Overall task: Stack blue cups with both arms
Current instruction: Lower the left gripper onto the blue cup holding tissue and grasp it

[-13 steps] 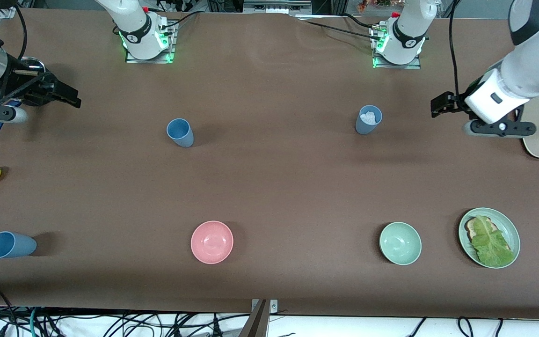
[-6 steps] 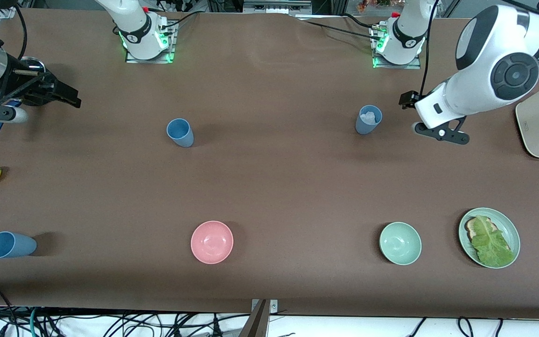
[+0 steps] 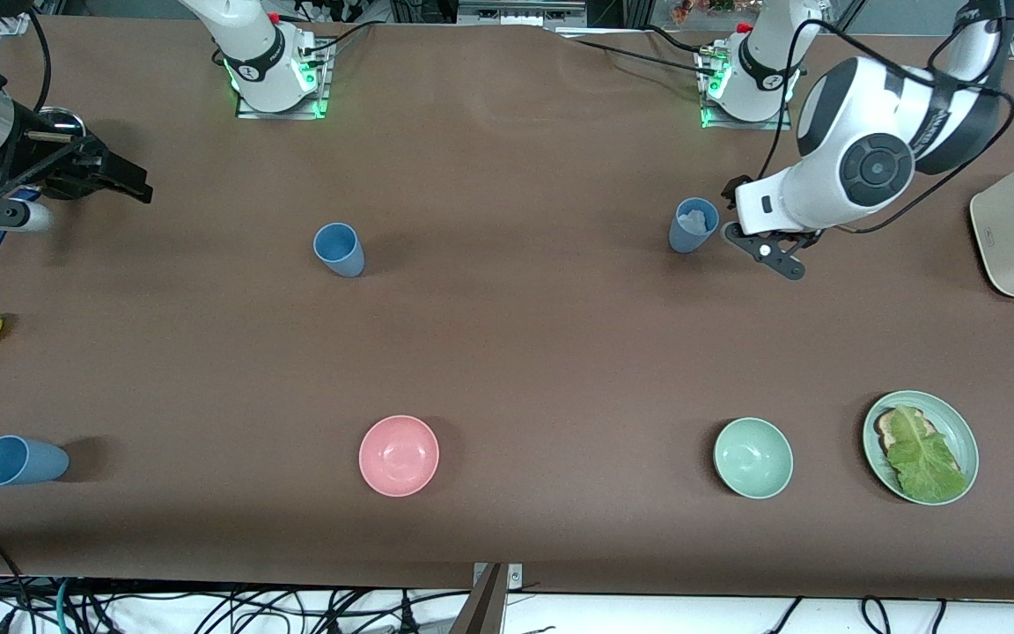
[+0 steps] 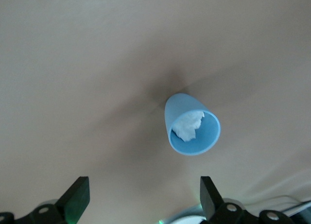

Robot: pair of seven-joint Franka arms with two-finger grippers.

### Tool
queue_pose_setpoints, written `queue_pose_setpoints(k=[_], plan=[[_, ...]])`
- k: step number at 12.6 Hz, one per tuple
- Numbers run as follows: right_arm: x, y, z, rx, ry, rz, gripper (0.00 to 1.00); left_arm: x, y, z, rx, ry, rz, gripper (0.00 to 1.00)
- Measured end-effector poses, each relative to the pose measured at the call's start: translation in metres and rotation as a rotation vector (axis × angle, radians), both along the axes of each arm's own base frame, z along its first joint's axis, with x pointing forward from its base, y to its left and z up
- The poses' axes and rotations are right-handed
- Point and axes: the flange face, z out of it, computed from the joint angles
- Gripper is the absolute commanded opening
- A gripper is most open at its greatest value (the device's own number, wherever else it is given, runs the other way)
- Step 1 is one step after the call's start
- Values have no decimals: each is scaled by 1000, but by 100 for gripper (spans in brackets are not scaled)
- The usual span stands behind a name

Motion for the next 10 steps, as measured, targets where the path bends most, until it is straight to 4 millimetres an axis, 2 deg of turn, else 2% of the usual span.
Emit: queue_pose_setpoints(k=[2,4,6,7,10], plan=[[0,0,0,0,0,0,100,-16,0,-36,-24,-24,-63,99],[0,0,0,0,0,0,100,-33,-12,-60,-33,-51,-105,98],[0,0,0,0,0,0,100,-49,-18,-80,-40,-79,-127,87],[0,0,0,0,0,0,100,-54,-19,-87,-43,-91,-133,77],[0,0,0,0,0,0,100,-64,-18,-101,-53,-128,-141,28]])
